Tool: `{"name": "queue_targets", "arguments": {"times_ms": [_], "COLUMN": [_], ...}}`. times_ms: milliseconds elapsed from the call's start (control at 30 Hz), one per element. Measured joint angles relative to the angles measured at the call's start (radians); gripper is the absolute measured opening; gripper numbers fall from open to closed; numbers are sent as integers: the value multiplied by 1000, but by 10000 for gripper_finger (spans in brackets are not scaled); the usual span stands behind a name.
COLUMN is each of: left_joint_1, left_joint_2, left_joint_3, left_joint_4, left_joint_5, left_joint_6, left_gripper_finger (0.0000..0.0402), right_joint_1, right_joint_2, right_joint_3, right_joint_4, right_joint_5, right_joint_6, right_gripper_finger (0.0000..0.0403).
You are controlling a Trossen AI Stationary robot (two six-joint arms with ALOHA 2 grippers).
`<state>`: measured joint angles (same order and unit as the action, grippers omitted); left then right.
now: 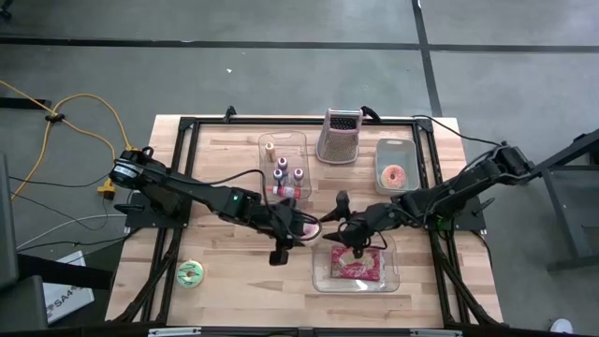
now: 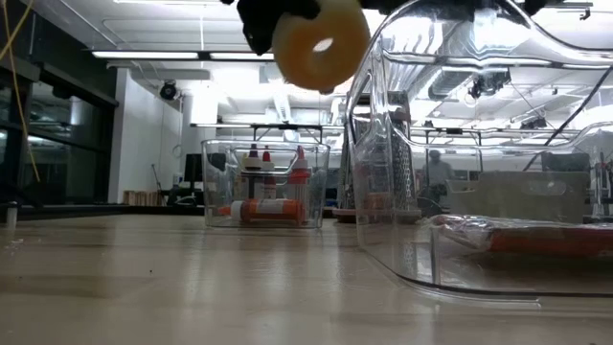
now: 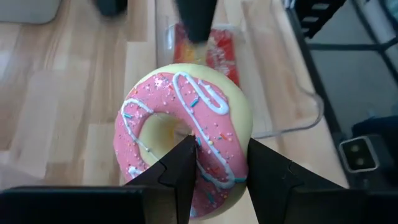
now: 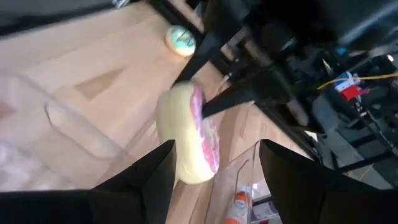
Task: Pick & Place Food Item
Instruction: Put the pink donut into the gray bin
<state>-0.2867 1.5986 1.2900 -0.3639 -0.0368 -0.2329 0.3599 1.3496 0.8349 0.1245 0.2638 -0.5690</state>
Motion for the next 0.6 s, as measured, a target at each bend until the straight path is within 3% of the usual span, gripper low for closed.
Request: {"name": "queue_targets", "arguments": {"times_ms": [600], "left_joint_1": [51], "left_joint_2": [0], "left_joint_3": [0], "left_joint_4": [91], "left_joint_5": [35], "left_joint_6": [3], "left_gripper_finger": [117], "right_joint_1": [27], "right_joint_2": [67], "right_joint_3": [0], "right_joint_4": [36], "right_joint_5": [51], "right_joint_6": [-55], "right_gripper_finger": [219]}}
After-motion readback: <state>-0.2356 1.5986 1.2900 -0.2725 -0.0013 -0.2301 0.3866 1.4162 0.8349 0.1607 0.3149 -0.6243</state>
